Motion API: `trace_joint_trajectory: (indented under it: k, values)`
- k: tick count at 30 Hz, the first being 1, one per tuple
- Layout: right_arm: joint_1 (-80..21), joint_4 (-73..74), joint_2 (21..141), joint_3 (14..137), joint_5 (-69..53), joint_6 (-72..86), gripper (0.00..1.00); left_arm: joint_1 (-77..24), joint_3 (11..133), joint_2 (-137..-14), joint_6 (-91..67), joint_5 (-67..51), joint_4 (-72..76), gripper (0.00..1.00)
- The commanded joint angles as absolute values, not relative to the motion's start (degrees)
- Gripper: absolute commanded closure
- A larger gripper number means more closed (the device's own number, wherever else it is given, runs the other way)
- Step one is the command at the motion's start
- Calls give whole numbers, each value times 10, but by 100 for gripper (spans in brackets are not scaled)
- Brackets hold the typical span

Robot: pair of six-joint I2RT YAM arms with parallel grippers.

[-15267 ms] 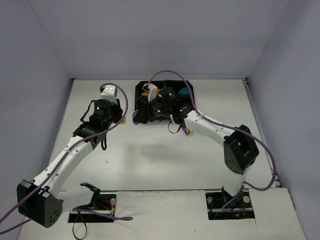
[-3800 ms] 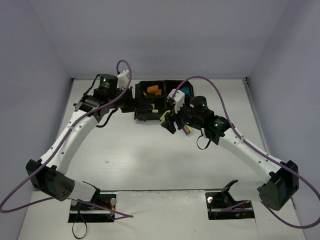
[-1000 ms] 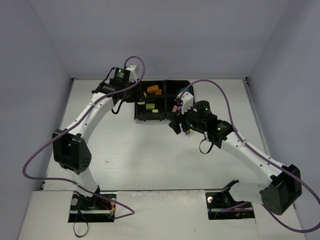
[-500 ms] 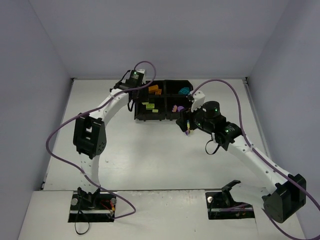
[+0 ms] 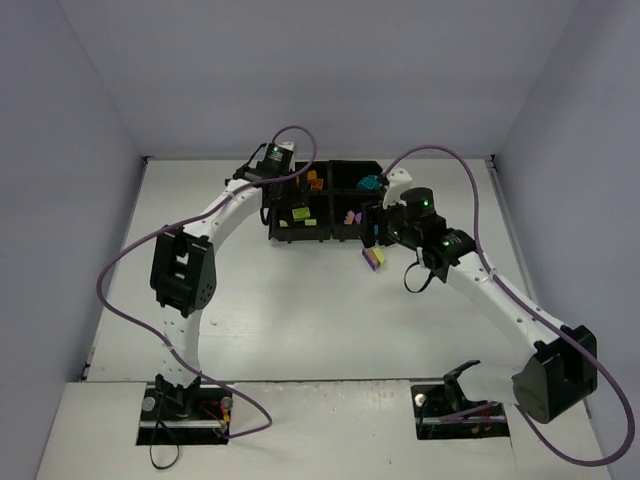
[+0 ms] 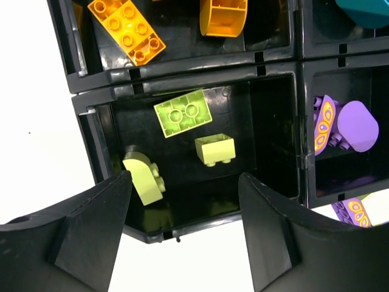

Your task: Sort the legos into containers by color

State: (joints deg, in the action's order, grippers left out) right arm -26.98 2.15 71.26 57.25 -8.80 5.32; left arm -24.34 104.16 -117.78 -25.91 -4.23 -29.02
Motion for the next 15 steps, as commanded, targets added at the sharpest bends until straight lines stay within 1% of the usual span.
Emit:
trace_joint_trajectory:
  k: [1, 4, 7, 8, 9, 11, 12, 14, 15]
  values:
    - [-251, -11, 763, 645, -53, 76, 100, -246, 1071, -1115, -253, -39, -284, 35]
    - [-229, -10, 829, 691, -47, 103, 100, -247, 1050, -1072, -255, -40, -284, 35]
    - [-211, -10, 905, 764, -30, 119, 100, -246, 999, -1011, -252, -31, -283, 35]
    - [-210, -11, 924, 803, -21, 122, 100, -246, 964, -977, -251, -29, -282, 35]
    - [-207, -11, 962, 822, -12, 123, 100, -246, 945, -958, -250, -26, -283, 35]
    - [-206, -11, 1001, 866, -4, 121, 100, -246, 905, -900, -249, -21, -283, 35]
    - [-204, -10, 1039, 907, -2, 120, 98, -246, 863, -883, -250, -20, -282, 35]
    - [-201, -11, 1077, 946, 17, 120, 96, -246, 818, -824, -261, -12, -280, 34]
    - [-200, -11, 1115, 985, 19, 120, 94, -247, 773, -805, -271, -10, -280, 32]
